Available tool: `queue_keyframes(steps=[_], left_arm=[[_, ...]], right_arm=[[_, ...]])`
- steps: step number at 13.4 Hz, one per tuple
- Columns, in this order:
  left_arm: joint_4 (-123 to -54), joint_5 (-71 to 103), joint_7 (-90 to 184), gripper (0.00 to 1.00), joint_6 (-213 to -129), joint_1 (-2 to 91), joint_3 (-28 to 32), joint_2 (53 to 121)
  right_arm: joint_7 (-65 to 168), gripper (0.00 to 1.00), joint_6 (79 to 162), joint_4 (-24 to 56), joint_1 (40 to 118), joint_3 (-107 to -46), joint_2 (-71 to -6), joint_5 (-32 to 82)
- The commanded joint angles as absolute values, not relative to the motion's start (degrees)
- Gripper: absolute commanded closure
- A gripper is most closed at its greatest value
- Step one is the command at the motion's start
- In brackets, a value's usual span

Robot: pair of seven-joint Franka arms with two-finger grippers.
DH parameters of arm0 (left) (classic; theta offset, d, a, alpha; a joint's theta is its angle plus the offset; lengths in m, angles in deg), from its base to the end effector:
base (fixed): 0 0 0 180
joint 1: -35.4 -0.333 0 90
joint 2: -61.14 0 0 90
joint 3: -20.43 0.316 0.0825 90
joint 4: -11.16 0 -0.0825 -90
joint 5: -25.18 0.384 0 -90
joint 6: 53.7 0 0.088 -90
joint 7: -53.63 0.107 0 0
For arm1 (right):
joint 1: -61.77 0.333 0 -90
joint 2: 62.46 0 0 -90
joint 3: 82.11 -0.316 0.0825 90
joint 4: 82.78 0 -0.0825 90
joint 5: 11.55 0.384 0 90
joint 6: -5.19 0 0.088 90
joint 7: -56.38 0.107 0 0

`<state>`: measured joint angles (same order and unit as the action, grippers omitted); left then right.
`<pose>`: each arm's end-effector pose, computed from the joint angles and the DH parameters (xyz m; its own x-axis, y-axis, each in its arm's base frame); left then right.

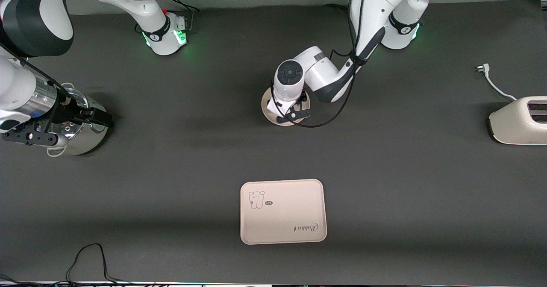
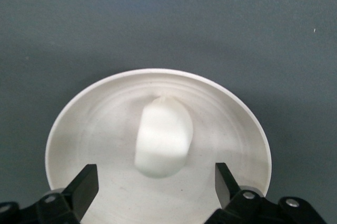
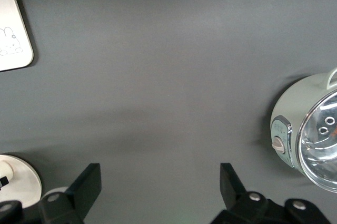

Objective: Place bun in plate and plate on tray
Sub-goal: 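Lower the bun onto the plate and open the left gripper, then withdraw the left gripper while the right gripper reaches toward the plate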

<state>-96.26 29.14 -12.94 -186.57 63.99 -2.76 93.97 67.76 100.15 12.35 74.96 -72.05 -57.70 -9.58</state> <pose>0.3995 -0.4850 0.2199 0.9498 0.2516 -0.1858 0.2549 -0.9670 -0.0066 0.5779 0.0384 0.5429 0.9853 -0.1472 -0.0868 -0.1480 -0.9890 -0.0023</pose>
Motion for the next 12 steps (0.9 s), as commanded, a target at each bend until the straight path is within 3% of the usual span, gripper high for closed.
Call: queue_keyframes(steps=[1, 4, 7, 9, 12], left_arm=[[-96.4, 30.0, -12.7, 0.01, -179.8, 60.5, -2.2, 88.1], [-94.3, 29.8, -8.3, 0.01, -173.6, 55.2, -2.2, 84.0], [-87.4, 29.4, 1.5, 0.01, -162.5, 50.0, -1.6, 82.8], [-81.1, 29.0, 5.9, 0.01, -155.6, 49.4, 2.4, 82.8], [-80.7, 27.1, 16.9, 0.01, -153.5, 49.8, 10.6, 79.3]], right_arm=[[68.1, 0.00, 101.5, 13.2, 75.4, -71.8, -58.1, -10.7], [68.1, 0.00, 101.6, 13.2, 75.4, -71.8, -58.1, -10.6], [68.0, 0.00, 101.7, 13.1, 75.4, -71.8, -58.1, -10.6], [68.1, 0.00, 102.3, 13.5, 75.5, -71.8, -58.1, -10.6], [68.2, 0.00, 104.6, 15.7, 75.7, -71.9, -58.2, -10.6]])
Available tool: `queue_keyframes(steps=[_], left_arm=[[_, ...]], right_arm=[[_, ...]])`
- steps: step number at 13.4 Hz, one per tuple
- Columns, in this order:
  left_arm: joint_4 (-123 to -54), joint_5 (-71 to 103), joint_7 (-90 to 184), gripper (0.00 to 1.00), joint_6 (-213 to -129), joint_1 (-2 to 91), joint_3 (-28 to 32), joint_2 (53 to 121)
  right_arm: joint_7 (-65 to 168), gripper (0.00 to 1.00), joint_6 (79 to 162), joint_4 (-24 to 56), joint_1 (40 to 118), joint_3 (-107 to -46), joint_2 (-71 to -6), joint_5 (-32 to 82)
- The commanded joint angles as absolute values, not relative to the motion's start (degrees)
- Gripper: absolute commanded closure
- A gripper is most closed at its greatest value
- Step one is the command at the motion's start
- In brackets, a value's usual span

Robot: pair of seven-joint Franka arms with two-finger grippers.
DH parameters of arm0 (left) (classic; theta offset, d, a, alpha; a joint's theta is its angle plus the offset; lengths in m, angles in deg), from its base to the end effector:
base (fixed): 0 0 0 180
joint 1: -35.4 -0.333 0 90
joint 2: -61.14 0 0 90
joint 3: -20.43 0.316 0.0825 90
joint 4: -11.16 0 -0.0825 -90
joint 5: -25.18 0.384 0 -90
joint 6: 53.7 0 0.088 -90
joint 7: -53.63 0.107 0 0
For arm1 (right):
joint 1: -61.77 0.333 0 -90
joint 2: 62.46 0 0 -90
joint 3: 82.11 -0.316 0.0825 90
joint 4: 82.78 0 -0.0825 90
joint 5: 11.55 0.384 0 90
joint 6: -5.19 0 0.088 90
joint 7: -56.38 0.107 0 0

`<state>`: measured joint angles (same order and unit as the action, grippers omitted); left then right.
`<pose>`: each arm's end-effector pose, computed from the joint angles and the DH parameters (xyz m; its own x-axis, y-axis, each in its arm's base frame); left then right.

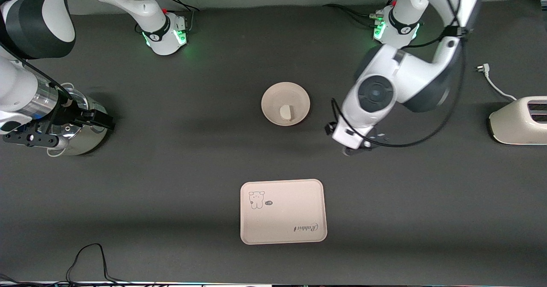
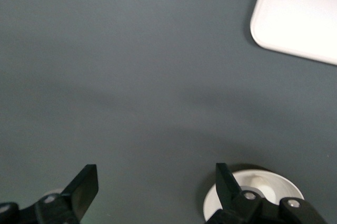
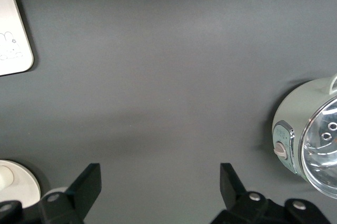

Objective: Place bun in plate and plate on tray
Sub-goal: 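Withdraw the left gripper while the right gripper reaches toward the plate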

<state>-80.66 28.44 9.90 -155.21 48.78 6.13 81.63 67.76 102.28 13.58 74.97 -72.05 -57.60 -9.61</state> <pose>0.5768 -0.2779 0.4150 0.9505 0.2720 -0.1505 0.2596 -0.9608 -0.0973 0.5803 0.0384 0.5348 0.9863 -0.1480 -0.0730 -0.1487 -0.9889 -0.0041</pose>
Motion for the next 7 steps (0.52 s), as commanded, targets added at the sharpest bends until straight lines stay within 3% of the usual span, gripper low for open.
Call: queue_keyframes(steps=[1, 5, 7], left_arm=[[-81.2, 27.0, 20.4, 0.01, -152.8, 49.2, 12.1, 78.0], [-81.4, 27.0, 32.1, 0.01, -147.3, 44.4, 16.4, 72.8], [-83.7, 27.8, 36.6, 0.00, -146.2, 36.8, 16.0, 69.0]], right_arm=[[68.2, 0.00, 105.6, 16.6, 76.2, -71.9, -58.2, -10.6], [68.9, 0.00, 114.8, 24.3, 79.1, -72.2, -57.9, -9.6], [69.4, 0.00, 125.0, 32.6, 85.8, -72.2, -55.3, -5.9]])
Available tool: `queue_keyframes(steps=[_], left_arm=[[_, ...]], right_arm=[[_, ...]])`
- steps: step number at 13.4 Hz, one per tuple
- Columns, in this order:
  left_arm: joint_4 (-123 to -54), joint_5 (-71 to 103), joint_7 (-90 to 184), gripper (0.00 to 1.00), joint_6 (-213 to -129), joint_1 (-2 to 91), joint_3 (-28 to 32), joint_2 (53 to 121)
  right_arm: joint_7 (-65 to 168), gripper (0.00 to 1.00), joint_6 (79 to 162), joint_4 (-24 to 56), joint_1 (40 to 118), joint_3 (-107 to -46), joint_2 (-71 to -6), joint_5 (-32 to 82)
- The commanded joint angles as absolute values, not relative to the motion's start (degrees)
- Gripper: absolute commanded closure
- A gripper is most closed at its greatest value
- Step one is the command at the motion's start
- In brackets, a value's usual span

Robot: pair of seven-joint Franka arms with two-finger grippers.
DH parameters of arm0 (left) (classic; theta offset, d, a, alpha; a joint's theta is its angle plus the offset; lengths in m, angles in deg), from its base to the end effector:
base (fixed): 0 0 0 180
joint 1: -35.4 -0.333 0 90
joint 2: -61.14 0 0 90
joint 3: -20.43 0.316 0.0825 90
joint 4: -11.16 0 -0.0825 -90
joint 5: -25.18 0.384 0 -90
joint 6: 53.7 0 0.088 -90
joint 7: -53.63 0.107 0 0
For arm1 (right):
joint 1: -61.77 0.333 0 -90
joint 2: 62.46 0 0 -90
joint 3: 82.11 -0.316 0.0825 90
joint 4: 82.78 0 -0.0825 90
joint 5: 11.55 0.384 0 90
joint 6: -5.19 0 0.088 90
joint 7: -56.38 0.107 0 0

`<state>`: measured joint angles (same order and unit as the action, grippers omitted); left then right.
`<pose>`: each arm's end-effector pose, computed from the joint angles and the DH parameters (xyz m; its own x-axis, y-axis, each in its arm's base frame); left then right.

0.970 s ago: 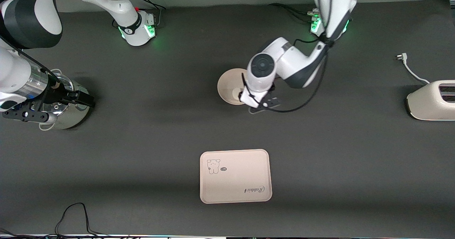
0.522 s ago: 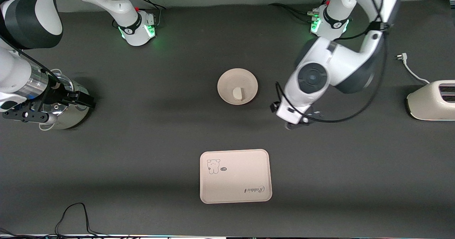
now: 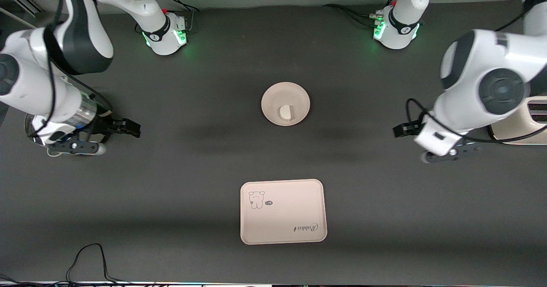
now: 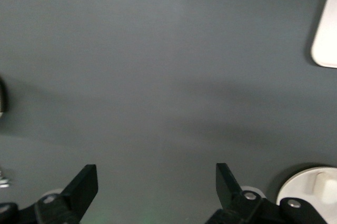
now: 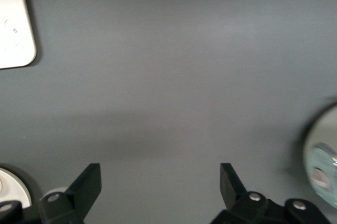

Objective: Place bun in plate and plate on tray
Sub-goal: 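Withdraw the left gripper while the right gripper reaches toward the plate, then grasp the plate rim with the right gripper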

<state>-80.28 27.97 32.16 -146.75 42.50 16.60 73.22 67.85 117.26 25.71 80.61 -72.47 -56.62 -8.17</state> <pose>0.5970 -0.1070 0.4943 0.9708 0.1816 -0.1565 0.1678 -0.9810 -0.0974 0.5732 0.0993 0.4464 0.9971 -0.0616 -0.0448 -0.0629 -0.9976 -0.0284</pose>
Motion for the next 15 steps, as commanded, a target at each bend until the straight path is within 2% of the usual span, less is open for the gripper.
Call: queue_keyframes(steps=[1, 2, 3, 5, 8, 13, 15], left_arm=[[-85.6, 27.8, 38.1, 0.00, -146.7, 34.1, 15.1, 67.1], [-87.1, 27.8, 40.2, 0.00, -147.1, 33.0, 15.2, 65.5], [-87.2, 27.9, 44.2, 0.00, -146.7, 36.9, 21.7, 64.2], [-86.1, 29.3, 44.2, 0.00, -146.6, 40.2, 24.6, 64.3], [-85.4, 29.3, 44.1, 0.00, -146.2, 40.5, 24.5, 64.0], [-84.9, 29.3, 44.2, 0.00, -145.4, 38.4, 21.9, 63.8], [-84.9, 29.3, 44.2, 0.00, -145.3, 38.4, 22.2, 63.8]], right_arm=[[70.6, 0.00, 130.8, 36.1, 87.8, -72.3, -54.5, -5.0], [71.9, 0.00, 137.2, 40.0, 90.6, -72.3, -53.5, -4.1], [79.1, 0.00, 145.6, 44.1, 99.9, -72.2, -48.2, -0.2], [86.6, 0.00, 149.2, 44.1, 105.5, -72.3, -46.5, 0.1], [95.9, 0.00, 157.8, 43.6, 114.1, -72.3, -40.8, 0.8], [97.1, 0.00, 159.2, 38.4, 120.1, -72.3, -34.6, 7.0], [96.9, 0.04, 159.3, 38.4, 120.9, -72.3, -33.8, 6.9]])
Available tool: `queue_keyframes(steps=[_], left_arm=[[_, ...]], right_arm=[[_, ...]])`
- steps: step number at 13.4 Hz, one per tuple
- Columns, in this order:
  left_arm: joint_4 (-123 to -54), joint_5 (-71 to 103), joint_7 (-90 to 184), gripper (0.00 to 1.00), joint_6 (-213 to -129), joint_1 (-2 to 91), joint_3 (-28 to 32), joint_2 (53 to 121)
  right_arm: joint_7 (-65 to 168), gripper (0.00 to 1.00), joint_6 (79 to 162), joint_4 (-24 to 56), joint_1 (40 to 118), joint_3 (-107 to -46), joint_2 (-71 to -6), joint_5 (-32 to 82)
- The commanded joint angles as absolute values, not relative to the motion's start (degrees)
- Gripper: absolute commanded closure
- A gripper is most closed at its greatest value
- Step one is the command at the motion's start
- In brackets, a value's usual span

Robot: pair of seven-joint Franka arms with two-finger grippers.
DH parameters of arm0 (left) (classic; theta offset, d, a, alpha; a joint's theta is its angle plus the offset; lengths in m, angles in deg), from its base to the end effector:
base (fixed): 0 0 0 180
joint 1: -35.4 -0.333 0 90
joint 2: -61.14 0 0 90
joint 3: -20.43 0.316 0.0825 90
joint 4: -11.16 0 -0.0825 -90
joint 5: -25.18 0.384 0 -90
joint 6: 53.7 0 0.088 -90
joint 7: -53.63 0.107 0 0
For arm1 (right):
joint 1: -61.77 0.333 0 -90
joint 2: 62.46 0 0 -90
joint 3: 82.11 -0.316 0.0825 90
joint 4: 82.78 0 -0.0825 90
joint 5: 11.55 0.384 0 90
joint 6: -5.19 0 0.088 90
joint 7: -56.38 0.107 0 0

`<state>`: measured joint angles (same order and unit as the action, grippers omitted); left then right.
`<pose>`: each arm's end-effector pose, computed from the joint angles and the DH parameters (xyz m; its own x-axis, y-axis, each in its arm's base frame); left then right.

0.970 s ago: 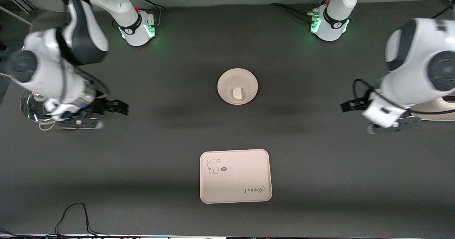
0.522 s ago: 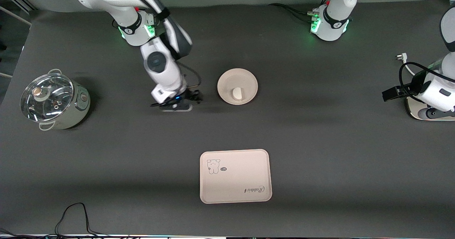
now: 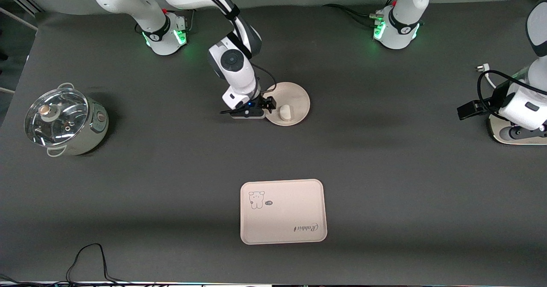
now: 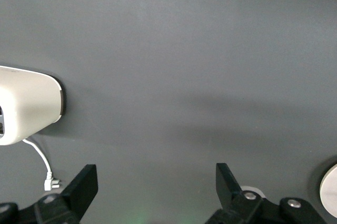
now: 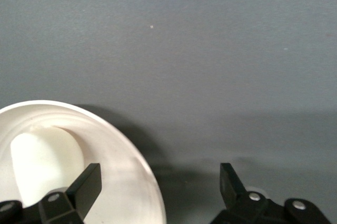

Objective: Place bun in plate and plate on tray
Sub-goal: 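Grasp the plate rim with the right gripper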

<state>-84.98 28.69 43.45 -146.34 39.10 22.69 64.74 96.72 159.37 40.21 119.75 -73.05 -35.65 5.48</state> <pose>0.5687 -0.0086 0.5427 0.9826 0.1492 -0.1106 0.1404 -0.9866 -0.0837 0.3863 0.4278 0.1907 0.9956 -0.0931 0.0089 -0.0915 -0.9894 -0.1130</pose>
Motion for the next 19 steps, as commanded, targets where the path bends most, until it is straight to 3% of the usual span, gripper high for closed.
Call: queue_keyframes(steps=[1, 2, 3, 5, 10, 14, 19], left_arm=[[-84.9, 29.3, 44.2, 0.00, -145.3, 38.4, 22.2, 63.8], [-84.9, 29.2, 44.2, 0.00, -145.3, 38.5, 22.3, 63.8], [-84.9, 29.1, 44.2, 0.00, -145.2, 38.4, 22.4, 63.8], [-84.6, 29.0, 44.1, 0.00, -144.6, 38.5, 22.4, 63.8], [-83.2, 28.6, 44.3, 0.00, -143.9, 38.6, 22.4, 64.4], [-83.1, 29.0, 44.2, 0.00, -144.1, 39.2, 21.9, 65.0], [-83.1, 28.6, 44.4, 0.00, -145.1, 39.1, 22.1, 66.3]], right_arm=[[96.7, 0.10, 159.2, 38.8, 121.4, -72.3, -33.6, 6.9], [96.4, 0.19, 159.0, 38.9, 121.6, -72.3, -33.0, 6.9], [96.3, 0.37, 159.0, 38.9, 121.7, -72.3, -32.4, 7.0], [96.5, 0.99, 158.6, 38.7, 121.5, -72.3, -32.3, 7.0], [96.6, 1.00, 153.3, 36.5, 120.9, -71.7, -33.3, 7.0], [96.6, 1.00, 134.5, 24.7, 119.8, -65.8, -33.3, 7.0], [96.4, 1.00, 131.8, 17.9, 114.5, -65.1, -33.3, 7.3]])
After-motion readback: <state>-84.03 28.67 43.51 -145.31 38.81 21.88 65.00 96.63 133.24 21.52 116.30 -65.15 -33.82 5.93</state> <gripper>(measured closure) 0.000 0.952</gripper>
